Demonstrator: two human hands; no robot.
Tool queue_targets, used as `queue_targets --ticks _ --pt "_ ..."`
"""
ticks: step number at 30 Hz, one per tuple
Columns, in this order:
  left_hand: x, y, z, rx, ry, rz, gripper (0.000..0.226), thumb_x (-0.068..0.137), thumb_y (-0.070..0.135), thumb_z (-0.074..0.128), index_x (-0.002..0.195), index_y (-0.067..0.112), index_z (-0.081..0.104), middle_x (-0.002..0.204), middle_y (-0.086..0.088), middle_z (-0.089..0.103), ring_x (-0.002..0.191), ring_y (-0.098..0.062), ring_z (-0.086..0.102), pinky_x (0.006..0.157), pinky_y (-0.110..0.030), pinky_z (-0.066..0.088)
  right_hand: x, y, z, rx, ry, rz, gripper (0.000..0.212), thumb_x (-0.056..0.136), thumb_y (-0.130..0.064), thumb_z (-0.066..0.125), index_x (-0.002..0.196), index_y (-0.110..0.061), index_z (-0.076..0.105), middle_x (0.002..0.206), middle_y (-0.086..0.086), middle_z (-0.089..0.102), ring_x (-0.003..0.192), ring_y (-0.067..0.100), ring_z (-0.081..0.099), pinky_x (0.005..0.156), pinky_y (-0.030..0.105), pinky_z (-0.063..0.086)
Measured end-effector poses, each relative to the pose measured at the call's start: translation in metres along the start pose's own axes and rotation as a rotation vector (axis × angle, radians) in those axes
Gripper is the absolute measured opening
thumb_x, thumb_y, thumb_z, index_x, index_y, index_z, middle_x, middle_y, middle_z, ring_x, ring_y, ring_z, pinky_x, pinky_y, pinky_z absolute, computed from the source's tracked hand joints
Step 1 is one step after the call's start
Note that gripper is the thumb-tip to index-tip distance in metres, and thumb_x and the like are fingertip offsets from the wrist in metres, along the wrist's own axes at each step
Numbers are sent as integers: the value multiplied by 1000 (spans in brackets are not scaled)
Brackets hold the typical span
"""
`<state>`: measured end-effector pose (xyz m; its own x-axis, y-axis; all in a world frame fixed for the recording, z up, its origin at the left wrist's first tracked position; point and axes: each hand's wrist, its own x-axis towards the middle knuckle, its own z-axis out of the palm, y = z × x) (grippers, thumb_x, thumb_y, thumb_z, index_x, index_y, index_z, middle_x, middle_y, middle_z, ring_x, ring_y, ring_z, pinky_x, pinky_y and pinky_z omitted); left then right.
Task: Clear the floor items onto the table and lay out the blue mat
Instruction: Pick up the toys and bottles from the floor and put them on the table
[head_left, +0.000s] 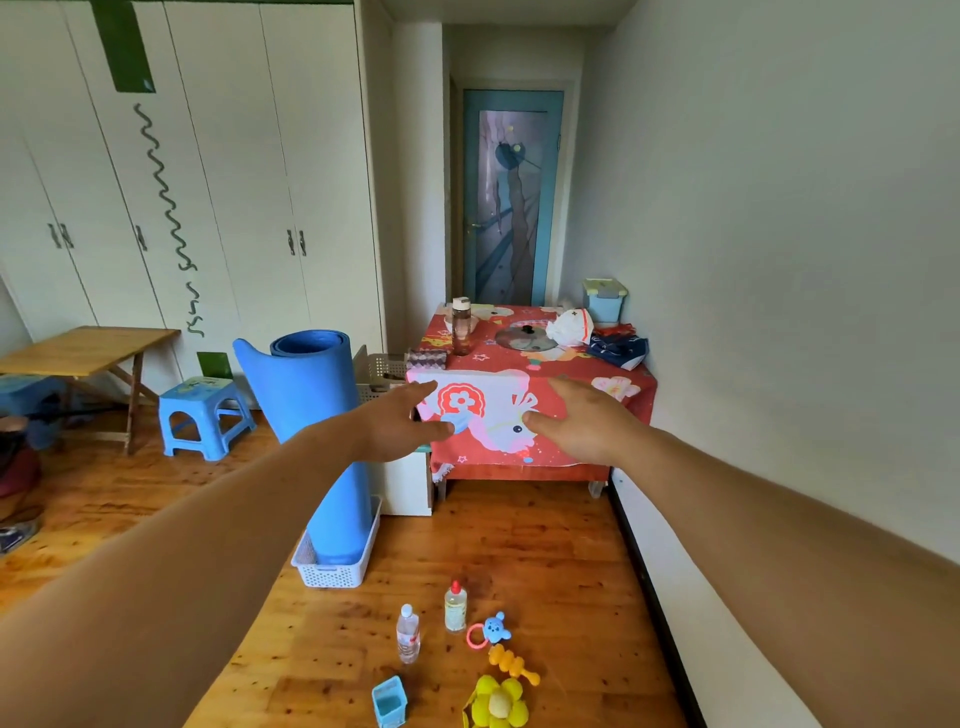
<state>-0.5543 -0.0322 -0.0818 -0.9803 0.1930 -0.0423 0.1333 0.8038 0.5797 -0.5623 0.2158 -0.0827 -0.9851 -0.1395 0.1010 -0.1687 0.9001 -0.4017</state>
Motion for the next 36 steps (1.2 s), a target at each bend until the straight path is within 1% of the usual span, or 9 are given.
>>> queue_targets --ticks 3,6,10,16,20,23,27,31,36 --pt "36 -11 -8 -4 1 -16 77 85 50 55 147 29 13 157 2 13 142 -21 19 109 -34 23 37 -2 3 -8 -18 -20 76 86 -63 46 148 -27 22 158 -1 21 142 25 26 109 39 29" --pt "78 -28 -19 -61 -2 -17 76 84 46 58 146 28 17 154 2 24 129 -15 35 95 -26 32 80 -7 12 -17 -32 -27 77 85 -65 45 148 -29 20 158 -2 19 142 25 24 111 41 27" --pt "128 -62 -34 -3 -16 -17 76 82 51 57 145 33 18 155 1 20 137 -23 31 106 -34 30 136 -17 27 -9 -40 -13 77 86 -65 44 148 -29 19 158 -1 17 143 27 23 110 41 27" --pt "196 -100 -61 3 -63 -17 76 84 50 57 146 29 18 155 3 20 139 -20 28 110 -32 26 205 -34 47 1 -39 10 77 84 -67 45 148 -31 20 158 -2 19 142 26 24 111 43 27" --pt "230 -117 -56 -37 -85 -36 77 82 50 59 145 31 20 153 2 27 130 -21 40 101 -29 35 237 -31 63 -11 -65 15 78 84 -68 44 148 -31 19 159 -3 16 144 25 20 112 42 24" --pt "252 -123 -43 -46 -120 -48 79 82 49 59 146 31 16 154 3 24 132 -21 36 97 -26 31 258 -20 70 -11 -76 18 78 84 -67 44 148 -30 19 159 -2 16 144 25 19 112 42 22" --pt "283 -123 -31 -36 -111 -79 80 81 52 58 146 32 16 155 2 20 137 -22 31 105 -30 27 282 0 74 28 -96 6 74 86 -63 46 147 -29 21 158 -2 19 142 25 23 111 42 25" --pt "317 -119 -12 -51 -136 -112 73 83 47 59 144 29 22 149 -5 35 124 -25 46 100 -36 41 304 34 86 15 -176 -20 72 89 -58 47 147 -25 22 157 0 22 140 24 28 110 40 27" --pt "346 -132 19 -32 -146 -150 73 87 40 57 146 23 19 149 -3 33 123 -20 42 93 -24 33 328 71 120 38 -270 -11 74 90 -58 45 149 -23 18 159 -1 16 144 23 19 114 39 18"
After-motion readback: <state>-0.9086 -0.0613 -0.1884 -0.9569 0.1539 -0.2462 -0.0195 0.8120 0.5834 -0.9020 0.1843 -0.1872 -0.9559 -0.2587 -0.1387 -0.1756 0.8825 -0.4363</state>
